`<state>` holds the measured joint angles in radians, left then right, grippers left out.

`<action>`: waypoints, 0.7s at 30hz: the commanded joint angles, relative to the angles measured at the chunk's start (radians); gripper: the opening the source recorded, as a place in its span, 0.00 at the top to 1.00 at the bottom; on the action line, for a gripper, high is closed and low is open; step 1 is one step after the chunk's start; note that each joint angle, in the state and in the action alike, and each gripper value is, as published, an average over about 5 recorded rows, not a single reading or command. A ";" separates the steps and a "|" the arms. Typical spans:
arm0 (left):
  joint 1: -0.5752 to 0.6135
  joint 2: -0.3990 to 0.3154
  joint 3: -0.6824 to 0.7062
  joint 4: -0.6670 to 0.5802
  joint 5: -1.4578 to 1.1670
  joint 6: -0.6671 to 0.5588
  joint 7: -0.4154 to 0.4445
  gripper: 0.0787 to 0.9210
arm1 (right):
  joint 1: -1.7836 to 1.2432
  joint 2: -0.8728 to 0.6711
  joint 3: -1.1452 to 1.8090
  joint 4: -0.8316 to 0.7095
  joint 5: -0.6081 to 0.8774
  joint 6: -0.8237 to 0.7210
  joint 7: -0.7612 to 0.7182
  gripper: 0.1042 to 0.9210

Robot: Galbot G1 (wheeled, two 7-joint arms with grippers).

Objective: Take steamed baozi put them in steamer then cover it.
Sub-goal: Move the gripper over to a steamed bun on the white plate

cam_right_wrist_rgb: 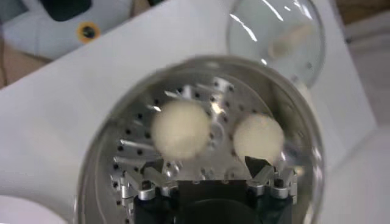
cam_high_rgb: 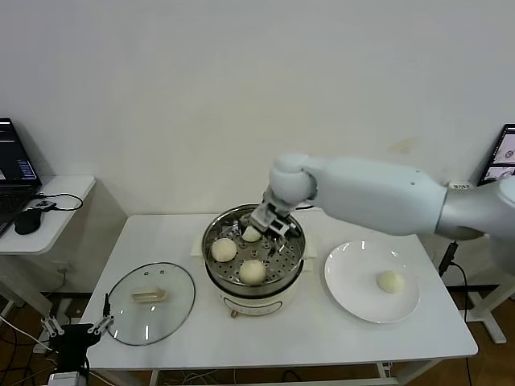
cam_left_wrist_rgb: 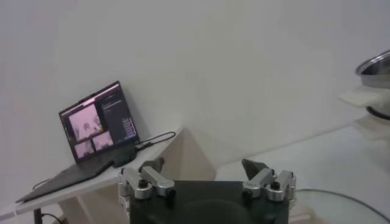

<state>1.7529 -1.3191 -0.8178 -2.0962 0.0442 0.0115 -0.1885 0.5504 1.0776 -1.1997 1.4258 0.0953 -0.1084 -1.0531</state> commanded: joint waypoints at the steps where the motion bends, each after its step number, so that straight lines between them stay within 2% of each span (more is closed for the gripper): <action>1: -0.001 0.006 -0.003 0.004 -0.002 0.001 0.001 0.12 | 0.031 -0.274 0.056 0.097 0.050 -0.328 0.011 0.12; 6: -0.005 0.014 0.003 0.001 -0.006 0.004 0.003 0.12 | -0.062 -0.466 0.107 0.165 0.015 -0.360 0.007 0.12; 10: -0.010 0.017 0.012 -0.001 -0.001 0.006 0.005 0.12 | -0.246 -0.582 0.247 0.157 -0.080 -0.326 -0.013 0.12; 15: -0.009 0.019 0.024 0.000 0.008 0.010 0.007 0.12 | -0.468 -0.626 0.418 0.079 -0.197 -0.239 -0.049 0.12; 21: -0.003 0.018 0.025 -0.004 0.015 0.013 0.008 0.12 | -0.632 -0.609 0.575 -0.046 -0.294 -0.117 -0.099 0.12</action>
<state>1.7502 -1.3015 -0.7952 -2.1000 0.0564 0.0238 -0.1802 0.2206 0.5868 -0.8869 1.4856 -0.0466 -0.3174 -1.1016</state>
